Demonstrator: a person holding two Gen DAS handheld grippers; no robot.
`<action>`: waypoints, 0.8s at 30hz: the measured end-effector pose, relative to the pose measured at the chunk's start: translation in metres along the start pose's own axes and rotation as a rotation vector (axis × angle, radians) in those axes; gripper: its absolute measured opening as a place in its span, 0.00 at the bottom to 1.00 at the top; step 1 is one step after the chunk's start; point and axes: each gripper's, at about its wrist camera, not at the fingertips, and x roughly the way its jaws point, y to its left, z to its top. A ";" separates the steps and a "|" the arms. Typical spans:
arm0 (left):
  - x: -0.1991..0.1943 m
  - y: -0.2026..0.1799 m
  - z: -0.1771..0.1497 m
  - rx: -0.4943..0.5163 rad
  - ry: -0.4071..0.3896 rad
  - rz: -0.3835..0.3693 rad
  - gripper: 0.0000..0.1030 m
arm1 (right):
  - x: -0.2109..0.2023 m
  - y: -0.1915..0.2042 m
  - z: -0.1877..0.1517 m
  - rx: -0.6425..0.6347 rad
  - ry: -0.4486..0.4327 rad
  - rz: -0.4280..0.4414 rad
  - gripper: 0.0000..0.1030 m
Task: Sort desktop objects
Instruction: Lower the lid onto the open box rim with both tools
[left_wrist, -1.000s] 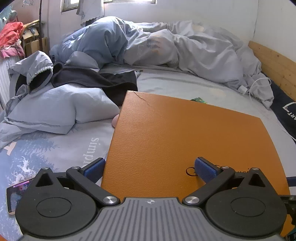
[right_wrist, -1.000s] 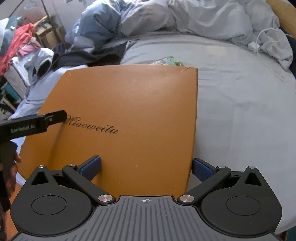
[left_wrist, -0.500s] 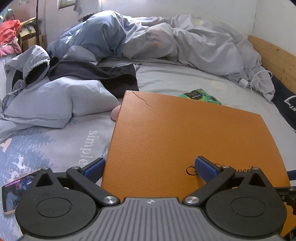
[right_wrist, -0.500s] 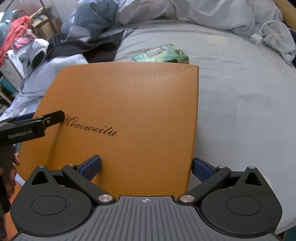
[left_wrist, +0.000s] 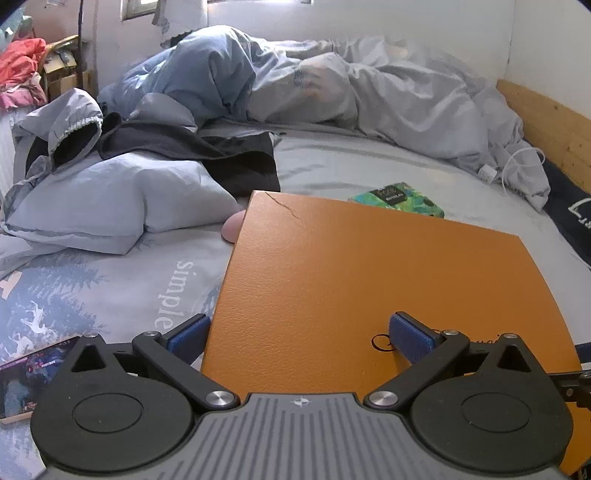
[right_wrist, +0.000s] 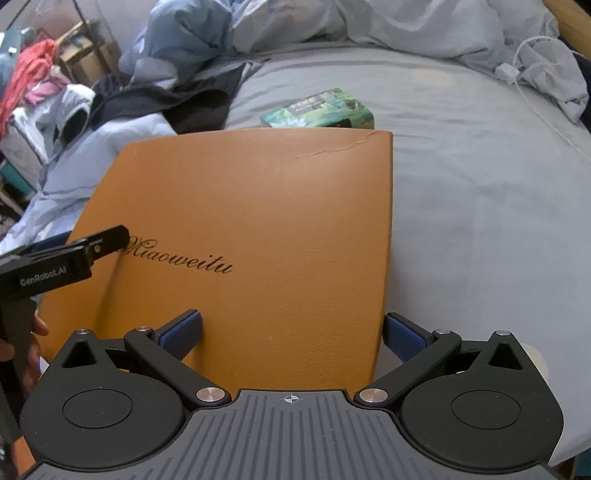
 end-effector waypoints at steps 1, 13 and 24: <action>0.000 0.000 0.000 -0.001 -0.001 -0.001 1.00 | -0.001 0.000 0.000 0.004 -0.002 0.000 1.00; -0.041 0.000 0.012 0.025 -0.033 0.061 1.00 | -0.057 -0.006 -0.012 -0.008 -0.105 0.003 1.00; -0.112 -0.006 0.023 0.035 -0.154 0.046 1.00 | -0.134 -0.002 -0.036 -0.034 -0.231 0.035 1.00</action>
